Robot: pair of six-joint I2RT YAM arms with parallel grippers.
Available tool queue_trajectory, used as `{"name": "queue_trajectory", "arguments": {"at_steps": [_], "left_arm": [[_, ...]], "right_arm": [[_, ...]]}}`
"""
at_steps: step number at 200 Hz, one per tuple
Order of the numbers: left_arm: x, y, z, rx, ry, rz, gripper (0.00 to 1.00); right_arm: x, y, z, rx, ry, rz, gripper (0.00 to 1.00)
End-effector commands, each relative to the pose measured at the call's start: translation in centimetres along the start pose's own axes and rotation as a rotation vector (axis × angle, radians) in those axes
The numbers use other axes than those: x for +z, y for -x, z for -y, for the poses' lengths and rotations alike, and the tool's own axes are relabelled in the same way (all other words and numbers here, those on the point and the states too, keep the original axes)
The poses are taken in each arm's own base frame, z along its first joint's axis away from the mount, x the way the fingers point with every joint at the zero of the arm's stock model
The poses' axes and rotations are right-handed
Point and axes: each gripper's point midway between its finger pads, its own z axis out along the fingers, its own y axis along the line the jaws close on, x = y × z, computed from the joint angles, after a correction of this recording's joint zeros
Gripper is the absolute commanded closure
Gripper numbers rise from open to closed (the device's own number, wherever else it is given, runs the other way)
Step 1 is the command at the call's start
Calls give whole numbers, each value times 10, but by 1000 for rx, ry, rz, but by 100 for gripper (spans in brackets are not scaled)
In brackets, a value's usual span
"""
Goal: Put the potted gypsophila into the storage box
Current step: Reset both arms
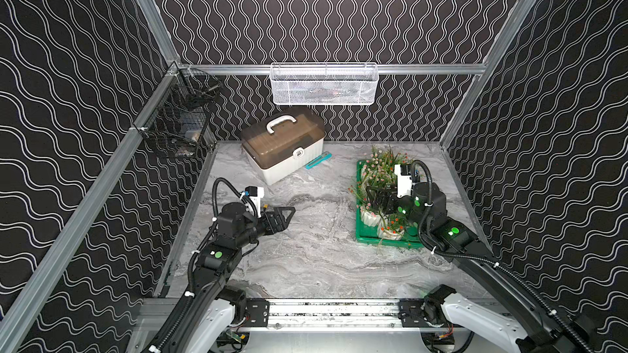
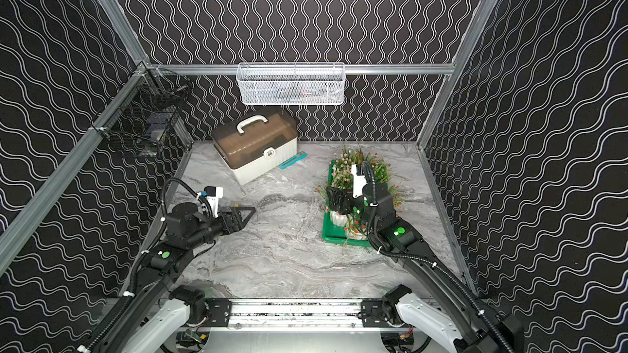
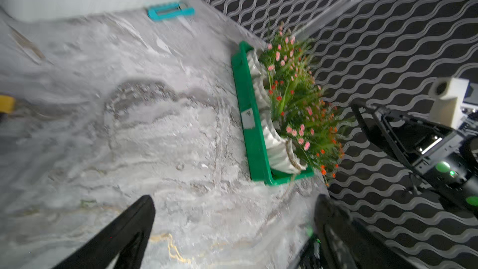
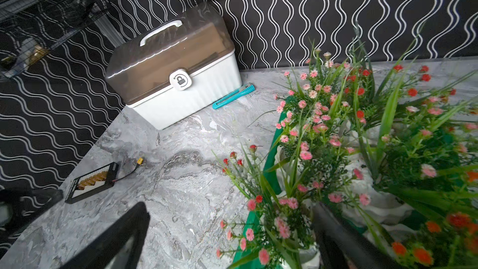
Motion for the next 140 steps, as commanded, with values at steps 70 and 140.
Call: {"name": "queue_trajectory", "arguments": {"at_steps": [70, 140], "left_arm": [[-5, 66, -50, 289, 258, 443, 1], [-13, 72, -106, 626, 599, 523, 1]], "right_arm": [[11, 45, 53, 96, -89, 93, 0], [27, 43, 105, 123, -166, 86, 0]]}}
